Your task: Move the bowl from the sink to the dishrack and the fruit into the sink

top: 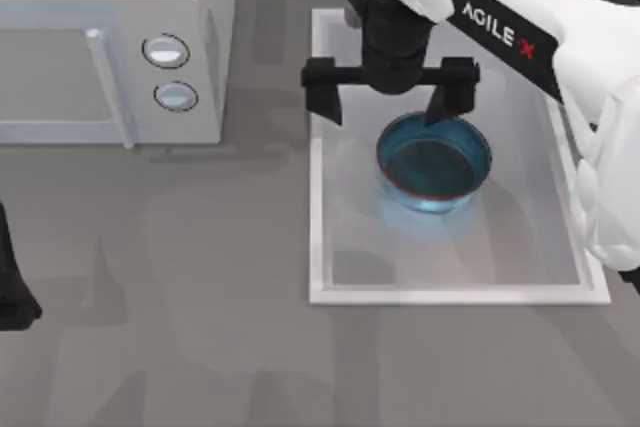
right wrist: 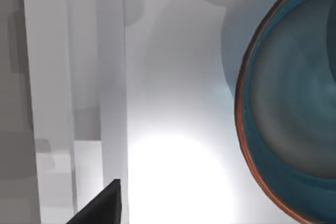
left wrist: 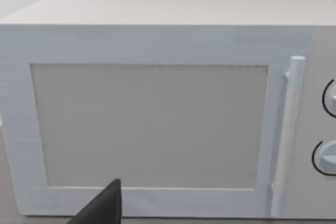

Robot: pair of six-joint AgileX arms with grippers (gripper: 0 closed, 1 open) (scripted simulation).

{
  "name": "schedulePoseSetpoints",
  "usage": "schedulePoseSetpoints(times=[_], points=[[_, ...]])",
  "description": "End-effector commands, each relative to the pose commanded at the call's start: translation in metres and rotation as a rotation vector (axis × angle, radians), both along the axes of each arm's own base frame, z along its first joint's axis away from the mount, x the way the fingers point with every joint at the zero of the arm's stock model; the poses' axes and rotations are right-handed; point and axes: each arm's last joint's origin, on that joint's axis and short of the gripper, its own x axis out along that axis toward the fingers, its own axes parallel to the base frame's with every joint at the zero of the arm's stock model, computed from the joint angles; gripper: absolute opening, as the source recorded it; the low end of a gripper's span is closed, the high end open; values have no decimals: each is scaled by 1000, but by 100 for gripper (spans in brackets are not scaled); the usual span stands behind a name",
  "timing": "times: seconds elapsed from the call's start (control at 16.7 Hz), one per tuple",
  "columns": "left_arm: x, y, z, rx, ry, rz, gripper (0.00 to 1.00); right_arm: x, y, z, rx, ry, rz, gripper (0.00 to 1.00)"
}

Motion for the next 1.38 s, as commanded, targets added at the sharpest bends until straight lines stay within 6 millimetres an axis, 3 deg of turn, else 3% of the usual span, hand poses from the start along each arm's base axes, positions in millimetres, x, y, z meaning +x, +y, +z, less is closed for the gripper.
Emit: schedulePoseSetpoints(times=[0.24, 0.78, 1.02, 1.38], points=[[0, 0, 0, 0, 0, 0, 100, 2, -2, -1, 2, -1, -3, 100], [0, 0, 0, 0, 0, 0, 100, 19, 0, -93, 0, 0, 0, 100], [0, 0, 0, 0, 0, 0, 100, 20, 0, -98, 0, 0, 0, 100], [0, 0, 0, 0, 0, 0, 100, 20, 0, -98, 0, 0, 0, 55]])
